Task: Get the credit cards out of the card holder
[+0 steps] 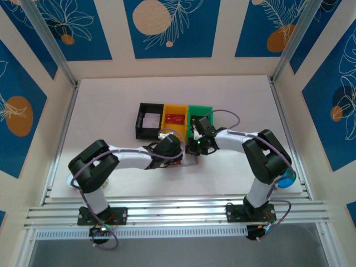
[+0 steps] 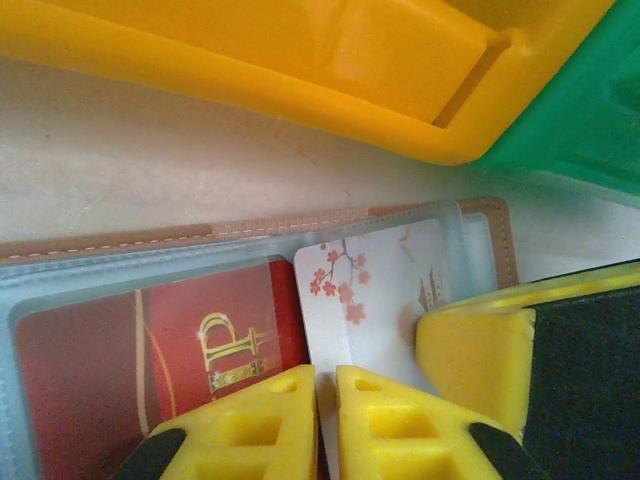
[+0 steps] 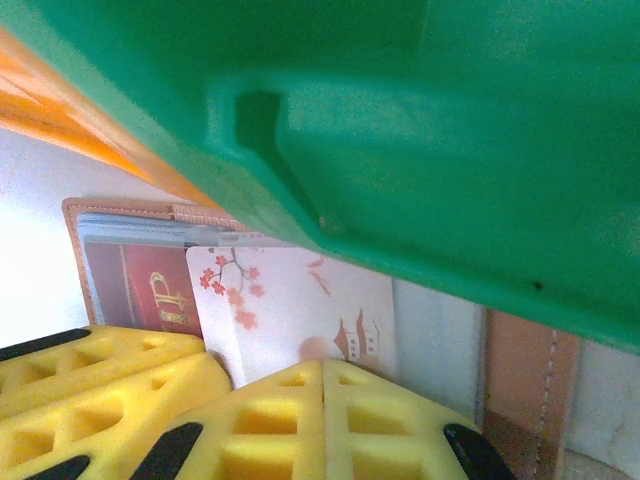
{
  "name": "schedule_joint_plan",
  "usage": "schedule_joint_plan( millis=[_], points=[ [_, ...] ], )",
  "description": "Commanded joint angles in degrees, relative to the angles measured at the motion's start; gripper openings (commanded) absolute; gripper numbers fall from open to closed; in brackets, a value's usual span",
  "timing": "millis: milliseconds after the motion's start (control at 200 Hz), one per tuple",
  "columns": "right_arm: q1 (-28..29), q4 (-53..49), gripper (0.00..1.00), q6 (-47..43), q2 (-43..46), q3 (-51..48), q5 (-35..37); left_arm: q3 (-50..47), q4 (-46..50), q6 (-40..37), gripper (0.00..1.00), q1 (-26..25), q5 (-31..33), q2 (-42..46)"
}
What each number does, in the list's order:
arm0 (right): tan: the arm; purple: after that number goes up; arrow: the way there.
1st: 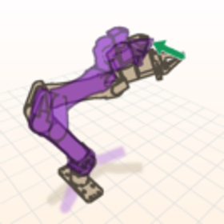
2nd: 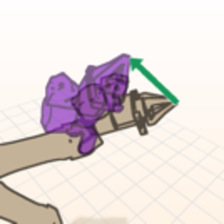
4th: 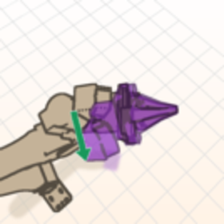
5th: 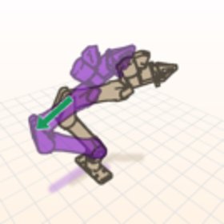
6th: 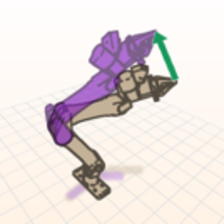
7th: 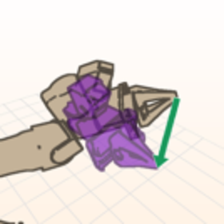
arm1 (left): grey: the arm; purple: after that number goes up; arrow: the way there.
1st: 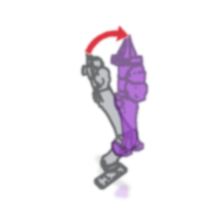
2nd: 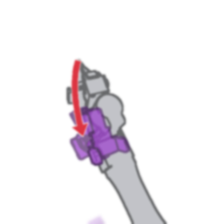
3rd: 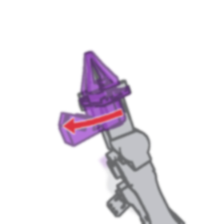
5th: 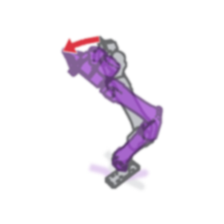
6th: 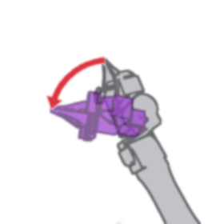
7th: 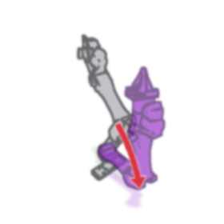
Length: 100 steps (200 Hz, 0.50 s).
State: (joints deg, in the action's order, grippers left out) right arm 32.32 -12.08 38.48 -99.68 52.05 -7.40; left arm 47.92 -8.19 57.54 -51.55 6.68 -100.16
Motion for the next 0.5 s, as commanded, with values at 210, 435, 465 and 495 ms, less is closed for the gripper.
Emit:
schedule_joint_plan(
  millis=[210, 435, 465, 495],
  points=[
    [1.43, -1.03, 0.0, -0.95, -1.84, 0.55, -1.87, -3.61, -10.67, 2.83, 0.08, -0.7, -1.55, 2.29],
    [1.52, -0.58, 0.0, -1.08, -1.66, 0.33, -2.5, -4.76, -15.81, 3.9, 0.1, -0.66, -3.15, 2.1],
    [1.52, -0.45, 0.0, -1.04, -1.68, 0.33, -2.66, -4.77, -16.3, 3.97, 0.12, -0.66, -3.48, 2.07],
    [1.53, -0.37, 0.0, -1.04, -1.66, 0.33, -2.83, -4.72, -16.57, 3.95, 0.14, -0.7, -3.8, 1.94]
  ],
)
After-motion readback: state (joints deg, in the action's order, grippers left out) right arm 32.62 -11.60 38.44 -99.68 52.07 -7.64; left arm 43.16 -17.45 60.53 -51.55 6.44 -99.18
